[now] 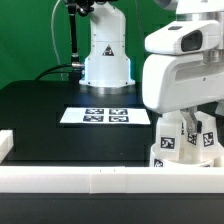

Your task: Assemble stool

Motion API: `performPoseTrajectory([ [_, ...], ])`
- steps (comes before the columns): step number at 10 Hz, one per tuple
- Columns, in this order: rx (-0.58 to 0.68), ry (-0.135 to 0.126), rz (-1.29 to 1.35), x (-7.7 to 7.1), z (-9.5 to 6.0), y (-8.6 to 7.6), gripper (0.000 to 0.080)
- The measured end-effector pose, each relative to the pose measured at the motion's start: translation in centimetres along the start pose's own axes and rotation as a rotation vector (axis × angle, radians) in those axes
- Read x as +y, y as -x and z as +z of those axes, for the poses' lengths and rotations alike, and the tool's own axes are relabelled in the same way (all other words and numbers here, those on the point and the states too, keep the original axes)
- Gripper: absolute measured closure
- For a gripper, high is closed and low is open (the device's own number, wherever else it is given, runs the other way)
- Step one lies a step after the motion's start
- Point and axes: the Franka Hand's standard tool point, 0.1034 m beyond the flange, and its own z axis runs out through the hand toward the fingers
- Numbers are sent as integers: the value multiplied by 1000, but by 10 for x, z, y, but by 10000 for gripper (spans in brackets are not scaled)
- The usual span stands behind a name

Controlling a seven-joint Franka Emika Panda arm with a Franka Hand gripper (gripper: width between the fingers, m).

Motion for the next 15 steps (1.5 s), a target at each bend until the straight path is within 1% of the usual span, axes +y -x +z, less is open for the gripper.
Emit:
performPoseTrajectory([
  [1,2,-5,104,0,0,0,463],
  [3,21,-3,308,1,0,-1,463],
  [5,46,-13,545,4,0,-2,463],
  [9,46,-24,948,3,0,-1,463],
  [10,44,-28,1041,2,1,-1,463],
  [11,43,-32,1058,3,0,-1,462],
  [12,40,-42,1139,3,0,-1,462],
  [13,38,-45,1171,3,0,-1,462],
  [15,30,-74,1380,2,1,-1,462],
])
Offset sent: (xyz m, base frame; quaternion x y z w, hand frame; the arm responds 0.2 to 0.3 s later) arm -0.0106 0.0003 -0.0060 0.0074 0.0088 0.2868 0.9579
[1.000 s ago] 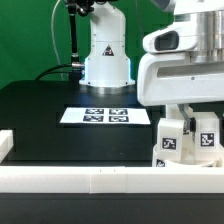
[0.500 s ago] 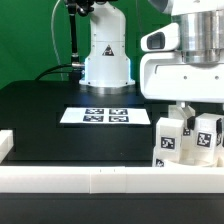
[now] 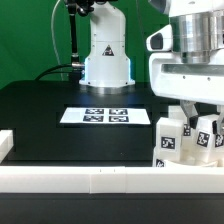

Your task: Assemble stool

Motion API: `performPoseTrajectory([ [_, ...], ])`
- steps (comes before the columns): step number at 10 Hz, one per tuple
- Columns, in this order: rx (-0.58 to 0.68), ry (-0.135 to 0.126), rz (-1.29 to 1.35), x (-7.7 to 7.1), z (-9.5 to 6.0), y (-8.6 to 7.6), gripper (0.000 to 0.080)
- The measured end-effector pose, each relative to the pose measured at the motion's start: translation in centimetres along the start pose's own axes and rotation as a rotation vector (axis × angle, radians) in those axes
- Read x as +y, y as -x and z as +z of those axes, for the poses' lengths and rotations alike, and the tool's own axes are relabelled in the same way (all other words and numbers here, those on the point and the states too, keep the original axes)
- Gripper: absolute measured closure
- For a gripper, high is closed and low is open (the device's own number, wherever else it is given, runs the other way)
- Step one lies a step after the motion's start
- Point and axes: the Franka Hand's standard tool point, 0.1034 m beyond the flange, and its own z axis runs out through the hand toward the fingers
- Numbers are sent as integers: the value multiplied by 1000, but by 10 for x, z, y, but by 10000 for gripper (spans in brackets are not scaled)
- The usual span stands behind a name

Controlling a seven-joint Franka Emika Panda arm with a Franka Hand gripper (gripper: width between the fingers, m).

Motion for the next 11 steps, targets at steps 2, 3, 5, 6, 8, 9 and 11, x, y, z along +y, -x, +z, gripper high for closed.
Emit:
performPoseTrajectory([
  [2,-21,-43,232,1,0,1,462],
  [3,-36,-48,317,1,0,2,462],
  [5,-66,-52,519,1,1,5,462],
  [6,-78,-51,621,2,2,6,462],
  [8,-85,-52,782,1,1,5,462],
  [9,-88,-53,845,0,1,6,462],
  [11,-94,-57,934,-1,0,4,462],
])
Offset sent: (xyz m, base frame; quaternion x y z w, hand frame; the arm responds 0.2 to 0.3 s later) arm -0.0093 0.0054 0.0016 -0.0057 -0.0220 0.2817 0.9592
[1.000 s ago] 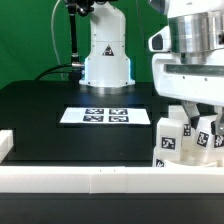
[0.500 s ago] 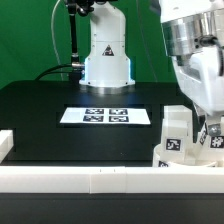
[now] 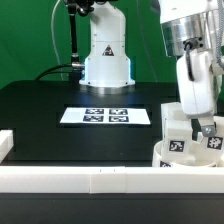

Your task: Assemble stool

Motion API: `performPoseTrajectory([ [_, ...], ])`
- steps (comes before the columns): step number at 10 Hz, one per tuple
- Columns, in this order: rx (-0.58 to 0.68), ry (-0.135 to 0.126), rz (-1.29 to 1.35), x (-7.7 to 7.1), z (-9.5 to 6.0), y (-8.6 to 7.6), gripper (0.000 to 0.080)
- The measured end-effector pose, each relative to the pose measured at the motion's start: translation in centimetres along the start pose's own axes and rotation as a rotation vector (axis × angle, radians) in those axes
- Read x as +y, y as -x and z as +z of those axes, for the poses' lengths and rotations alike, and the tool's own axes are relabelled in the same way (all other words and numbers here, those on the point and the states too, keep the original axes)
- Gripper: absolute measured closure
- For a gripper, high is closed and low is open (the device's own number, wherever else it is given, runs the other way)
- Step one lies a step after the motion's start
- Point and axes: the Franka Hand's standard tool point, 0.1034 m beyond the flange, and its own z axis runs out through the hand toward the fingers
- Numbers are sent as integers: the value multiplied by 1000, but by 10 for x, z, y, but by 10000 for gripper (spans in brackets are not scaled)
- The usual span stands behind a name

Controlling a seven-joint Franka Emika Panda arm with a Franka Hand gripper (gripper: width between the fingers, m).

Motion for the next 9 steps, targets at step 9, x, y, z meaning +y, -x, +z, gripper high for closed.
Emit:
performPoseTrajectory([
  [9,-53,-40,-58,-7,-38,15,152],
])
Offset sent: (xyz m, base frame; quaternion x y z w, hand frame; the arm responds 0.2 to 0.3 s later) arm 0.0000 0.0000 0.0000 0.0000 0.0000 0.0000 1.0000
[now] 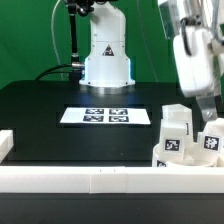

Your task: Assemble stool

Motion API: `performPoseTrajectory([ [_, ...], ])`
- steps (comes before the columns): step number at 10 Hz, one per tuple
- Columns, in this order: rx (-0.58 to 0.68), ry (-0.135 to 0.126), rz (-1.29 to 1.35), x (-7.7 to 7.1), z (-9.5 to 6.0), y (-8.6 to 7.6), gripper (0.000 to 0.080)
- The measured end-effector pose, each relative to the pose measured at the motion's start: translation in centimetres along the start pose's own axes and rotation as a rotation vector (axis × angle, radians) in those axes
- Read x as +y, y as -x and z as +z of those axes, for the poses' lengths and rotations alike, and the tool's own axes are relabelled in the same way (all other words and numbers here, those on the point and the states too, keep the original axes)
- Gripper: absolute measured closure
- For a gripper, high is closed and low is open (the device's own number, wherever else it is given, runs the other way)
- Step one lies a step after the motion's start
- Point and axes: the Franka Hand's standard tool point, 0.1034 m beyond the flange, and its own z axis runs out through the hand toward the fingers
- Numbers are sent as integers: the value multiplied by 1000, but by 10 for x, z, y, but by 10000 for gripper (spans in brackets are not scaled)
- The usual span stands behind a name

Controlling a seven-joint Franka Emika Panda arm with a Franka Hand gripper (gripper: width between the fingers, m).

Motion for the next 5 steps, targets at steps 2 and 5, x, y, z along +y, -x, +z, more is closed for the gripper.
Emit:
performPoseTrajectory([
  [2,3,5,-2,2,3,-1,151],
  [5,3,5,-8,2,4,0,151],
])
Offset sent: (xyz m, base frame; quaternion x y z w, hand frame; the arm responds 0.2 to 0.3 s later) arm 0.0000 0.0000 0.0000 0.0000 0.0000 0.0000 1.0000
